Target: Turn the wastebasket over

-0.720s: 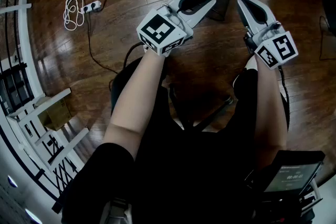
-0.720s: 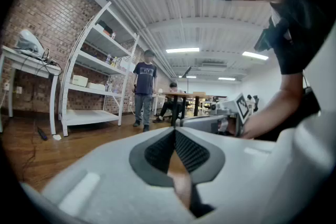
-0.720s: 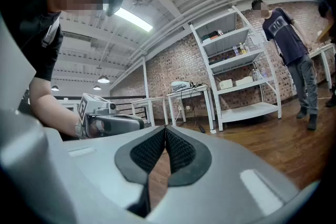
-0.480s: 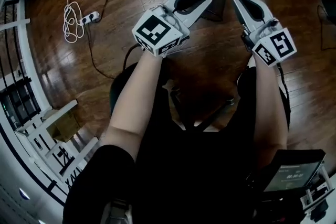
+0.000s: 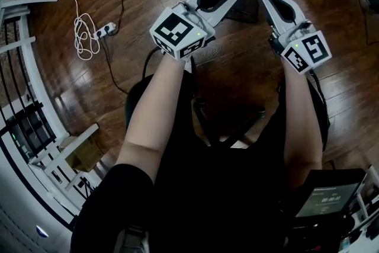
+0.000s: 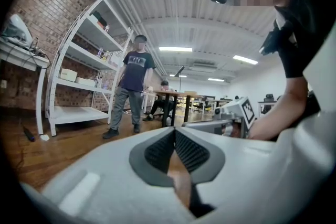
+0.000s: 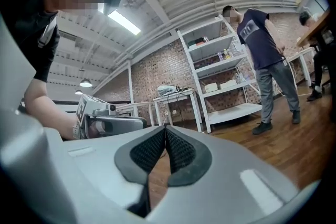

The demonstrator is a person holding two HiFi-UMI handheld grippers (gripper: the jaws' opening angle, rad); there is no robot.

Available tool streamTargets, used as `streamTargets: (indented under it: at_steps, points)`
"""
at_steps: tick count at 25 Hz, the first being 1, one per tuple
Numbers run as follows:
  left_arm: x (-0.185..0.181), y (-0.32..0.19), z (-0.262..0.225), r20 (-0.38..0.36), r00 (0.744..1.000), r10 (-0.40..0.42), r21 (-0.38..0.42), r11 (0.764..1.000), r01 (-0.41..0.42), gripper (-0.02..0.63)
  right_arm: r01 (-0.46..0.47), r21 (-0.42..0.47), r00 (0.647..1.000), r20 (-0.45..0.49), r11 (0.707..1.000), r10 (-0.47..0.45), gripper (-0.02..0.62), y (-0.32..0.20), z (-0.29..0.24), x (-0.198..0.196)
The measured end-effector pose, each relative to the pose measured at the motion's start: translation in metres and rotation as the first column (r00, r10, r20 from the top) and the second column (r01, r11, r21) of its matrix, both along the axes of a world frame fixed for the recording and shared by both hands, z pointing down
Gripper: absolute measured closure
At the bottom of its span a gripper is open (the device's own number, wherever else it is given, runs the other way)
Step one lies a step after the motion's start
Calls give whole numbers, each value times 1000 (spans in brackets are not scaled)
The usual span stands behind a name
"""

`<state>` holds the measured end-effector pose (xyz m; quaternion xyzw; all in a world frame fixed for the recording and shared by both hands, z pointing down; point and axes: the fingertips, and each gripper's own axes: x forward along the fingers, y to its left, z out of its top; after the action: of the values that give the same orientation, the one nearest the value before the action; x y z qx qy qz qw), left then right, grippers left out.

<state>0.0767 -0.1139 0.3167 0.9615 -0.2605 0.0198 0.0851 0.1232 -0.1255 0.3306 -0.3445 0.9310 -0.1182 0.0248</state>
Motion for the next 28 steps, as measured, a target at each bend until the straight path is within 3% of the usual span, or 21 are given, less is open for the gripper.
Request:
streamTargets:
  at_steps: [4,11,16,18,20,22,25,28]
  points:
    - [-21,10,15,-17,1000,19,-4,1000,-19,603,-37,-19,999,3,999,37,586,12,28,-27]
    - [-29,-2,19,-28,999,16,-25,1000,-17,603,-64,-36,998,3,997,64,586,7,26,-29]
    - [-32,-6,26,-29,999,-13,-40,999,12,603,-145,-171,978,124,975,167,586,2,49,-13]
    - [-32,-6,28,-10,1000,-13,-34,999,12,603,-174,-268,940,243,948,241,586,-4,70,-9]
    - [-33,-6,28,-6,1000,-18,-31,999,18,603,-179,-363,865,385,915,322,586,-9,98,-8]
    - [-33,-8,26,-16,1000,-26,-31,999,26,603,-198,-455,781,462,868,420,584,-8,131,-5]
    - [-30,-10,27,-17,999,-30,-35,999,29,603,-231,-596,681,465,769,565,581,3,184,-1]
    - [-28,-9,31,-4,1000,-25,-49,998,25,603,-226,-686,593,466,691,656,566,20,230,0]
